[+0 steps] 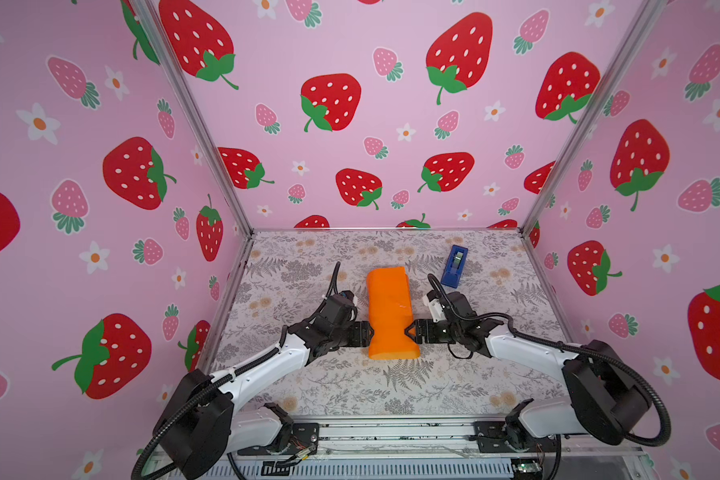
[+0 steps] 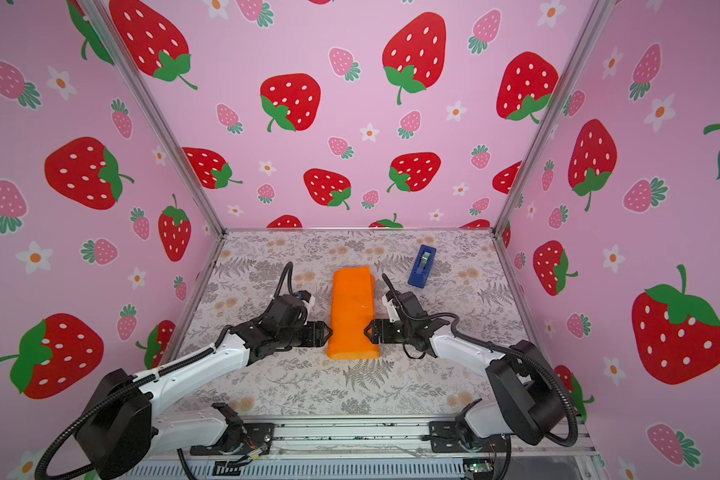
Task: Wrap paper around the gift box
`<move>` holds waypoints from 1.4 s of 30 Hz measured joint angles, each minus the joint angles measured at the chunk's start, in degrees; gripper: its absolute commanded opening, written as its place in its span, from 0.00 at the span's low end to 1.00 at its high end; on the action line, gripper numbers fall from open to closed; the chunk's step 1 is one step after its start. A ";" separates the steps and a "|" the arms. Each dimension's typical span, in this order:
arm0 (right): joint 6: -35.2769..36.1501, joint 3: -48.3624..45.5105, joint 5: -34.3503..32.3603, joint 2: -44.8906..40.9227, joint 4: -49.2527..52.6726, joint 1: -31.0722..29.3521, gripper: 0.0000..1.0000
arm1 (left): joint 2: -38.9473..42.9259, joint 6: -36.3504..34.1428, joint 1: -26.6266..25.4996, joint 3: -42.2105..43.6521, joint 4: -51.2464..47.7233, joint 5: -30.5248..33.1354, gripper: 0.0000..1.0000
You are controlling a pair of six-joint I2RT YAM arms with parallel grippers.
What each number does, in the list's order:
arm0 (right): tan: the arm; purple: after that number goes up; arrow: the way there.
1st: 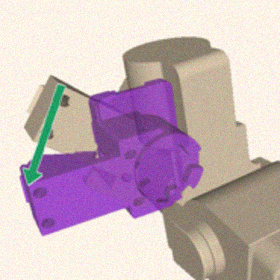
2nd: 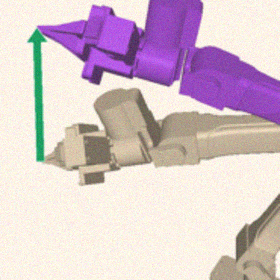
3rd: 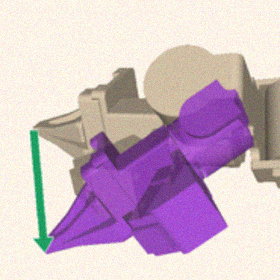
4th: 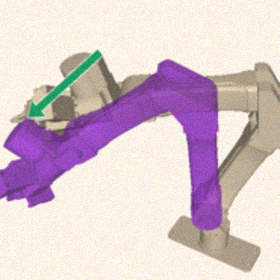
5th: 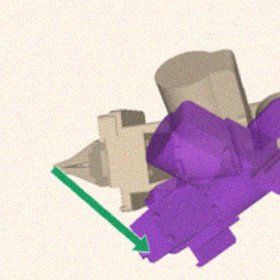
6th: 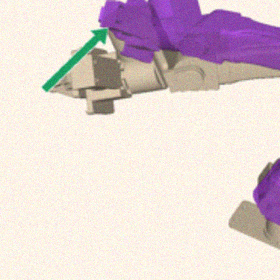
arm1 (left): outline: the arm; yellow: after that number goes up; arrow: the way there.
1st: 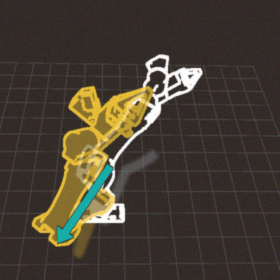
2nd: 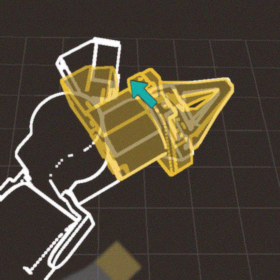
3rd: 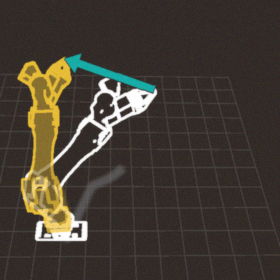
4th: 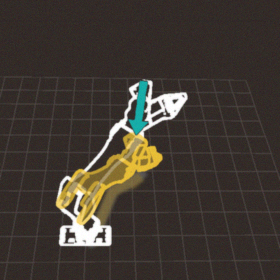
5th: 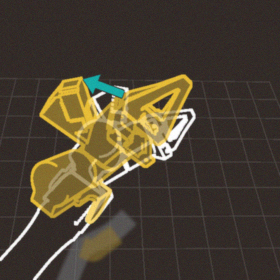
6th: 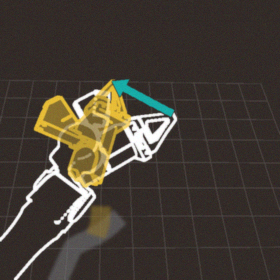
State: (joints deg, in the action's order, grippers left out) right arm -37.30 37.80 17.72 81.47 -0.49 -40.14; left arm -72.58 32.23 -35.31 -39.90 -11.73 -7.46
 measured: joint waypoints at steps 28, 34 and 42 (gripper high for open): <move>-1.68 -0.55 -1.38 3.98 -4.85 -0.26 0.68 | -10.40 0.76 -2.95 0.00 6.93 5.49 0.57; -2.12 -1.01 -2.12 3.98 -5.49 -0.33 0.64 | -12.11 1.05 -3.02 -0.11 7.41 6.47 0.53; -2.91 -2.32 -6.03 3.98 -6.88 -1.25 0.56 | -14.99 1.70 -3.02 -1.03 8.28 7.10 0.49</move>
State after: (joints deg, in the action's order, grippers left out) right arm -40.21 35.48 11.68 85.45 -7.38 -41.39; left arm -87.57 33.93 -38.33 -40.93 -3.44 -0.36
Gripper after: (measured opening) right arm 0.585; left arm 0.497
